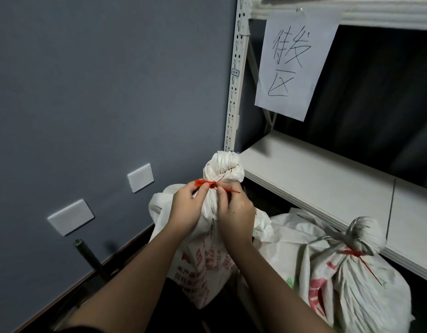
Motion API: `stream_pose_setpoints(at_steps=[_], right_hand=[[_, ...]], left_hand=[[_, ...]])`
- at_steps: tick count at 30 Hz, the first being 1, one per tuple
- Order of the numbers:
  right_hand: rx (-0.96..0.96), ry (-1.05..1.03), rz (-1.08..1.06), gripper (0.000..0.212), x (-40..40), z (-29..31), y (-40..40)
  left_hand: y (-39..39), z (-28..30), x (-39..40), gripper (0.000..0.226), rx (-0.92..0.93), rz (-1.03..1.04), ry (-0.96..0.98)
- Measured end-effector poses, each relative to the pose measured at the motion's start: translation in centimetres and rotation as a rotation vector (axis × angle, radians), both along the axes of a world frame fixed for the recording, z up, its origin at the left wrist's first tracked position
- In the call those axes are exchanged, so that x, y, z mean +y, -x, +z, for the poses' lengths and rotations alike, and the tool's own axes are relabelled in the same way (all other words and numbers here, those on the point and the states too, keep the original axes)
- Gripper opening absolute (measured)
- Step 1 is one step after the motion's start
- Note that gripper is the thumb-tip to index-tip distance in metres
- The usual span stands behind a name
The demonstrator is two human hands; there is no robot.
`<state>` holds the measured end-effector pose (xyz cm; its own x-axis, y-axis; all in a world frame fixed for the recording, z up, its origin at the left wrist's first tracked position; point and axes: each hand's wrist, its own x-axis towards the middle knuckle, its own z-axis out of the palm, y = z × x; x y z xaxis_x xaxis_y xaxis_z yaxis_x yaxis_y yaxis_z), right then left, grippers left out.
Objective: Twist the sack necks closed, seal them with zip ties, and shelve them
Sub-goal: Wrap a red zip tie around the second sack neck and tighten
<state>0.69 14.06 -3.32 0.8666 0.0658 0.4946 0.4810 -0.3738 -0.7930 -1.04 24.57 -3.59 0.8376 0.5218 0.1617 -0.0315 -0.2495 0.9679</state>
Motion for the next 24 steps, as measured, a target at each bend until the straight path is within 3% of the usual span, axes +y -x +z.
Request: stream_pose_setpoints(at_steps=[9,13,17,20,22,24], right_hand=[[-0.004,-0.029,0.030,0.022,-0.3,-0.4,-0.1],[0.125,-0.068,0.121,0.013,-0.2,-0.8,-0.6],[0.344,-0.282,0.303,0.014,-0.3,-0.6,-0.5],[0.436,-0.239,0.336,0.020,-0.3,-1.3,-0.7],[0.494,-0.157,0.359,0.022,0.0,-2.2,-0.8],[0.527,-0.097,0.396,0.025,0.4,-3.4,-0.9]], left_hand=[[0.4,0.5,-0.5,0.018,-0.059,0.015,0.089],[0.2,-0.1,0.6,0.018,-0.062,-0.090,0.146],[-0.7,-2.0,2.9,0.029,0.029,0.024,-0.145],[-0.8,-2.8,3.6,0.050,0.190,0.078,-0.249],[-0.7,-3.1,3.9,0.045,0.235,0.033,-0.201],[-0.4,-3.0,4.0,0.029,0.226,-0.033,-0.028]])
